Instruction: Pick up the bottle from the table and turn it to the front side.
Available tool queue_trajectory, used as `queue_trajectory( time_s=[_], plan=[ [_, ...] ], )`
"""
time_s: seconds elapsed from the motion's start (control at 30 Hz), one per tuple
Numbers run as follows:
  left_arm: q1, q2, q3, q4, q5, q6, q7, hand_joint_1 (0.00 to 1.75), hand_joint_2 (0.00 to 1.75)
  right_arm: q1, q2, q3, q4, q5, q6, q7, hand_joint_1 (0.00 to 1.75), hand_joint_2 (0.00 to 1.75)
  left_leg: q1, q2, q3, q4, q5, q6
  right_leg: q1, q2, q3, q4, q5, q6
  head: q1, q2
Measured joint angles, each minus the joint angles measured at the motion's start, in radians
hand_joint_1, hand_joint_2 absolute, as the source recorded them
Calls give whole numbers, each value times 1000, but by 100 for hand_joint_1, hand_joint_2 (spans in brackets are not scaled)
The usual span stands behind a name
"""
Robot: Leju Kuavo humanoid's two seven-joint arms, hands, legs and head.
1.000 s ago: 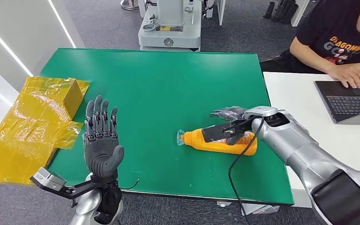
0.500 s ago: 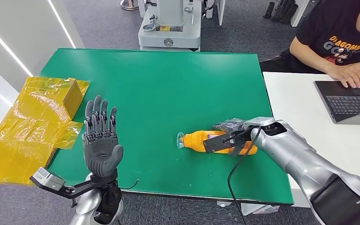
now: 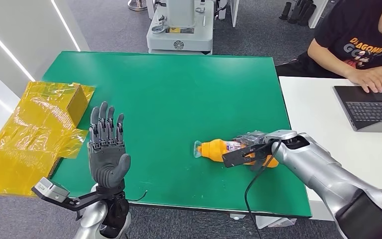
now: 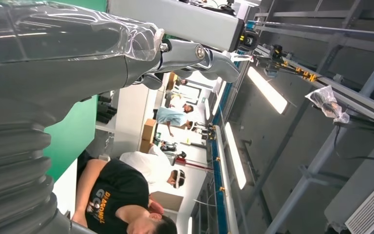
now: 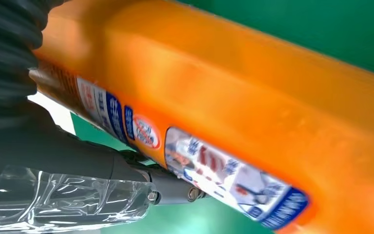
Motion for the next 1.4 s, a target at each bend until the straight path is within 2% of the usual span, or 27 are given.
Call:
queue_trajectory(
  time_s=[0.53,0.67,0.87,1.13,1.4],
  plan=[
    [1,0,0,0,0,-2,1,0,175,3,-35,35,-15,1,-33,79,0,175,0,0,0,0,0,0,0,0,0,0,0,0,0,0],
    [1,0,0,0,0,-2,1,0,175,4,-42,43,-19,6,-45,83,173,175,0,0,0,0,0,0,0,0,0,0,0,0,0,0],
    [1,0,0,0,0,-2,1,0,175,6,-47,47,-26,8,-66,83,175,175,0,0,0,0,0,0,0,0,0,0,0,0,0,0],
    [11,-1,0,0,1,-2,1,0,175,50,-47,24,-57,27,-263,75,175,175,0,0,0,0,0,0,0,0,0,0,0,0,0,0],
    [25,-3,0,0,-9,-2,1,0,175,133,-33,-86,-95,31,-527,59,175,175,0,0,-1,0,0,0,0,0,0,0,0,0,0,0]
  ],
)
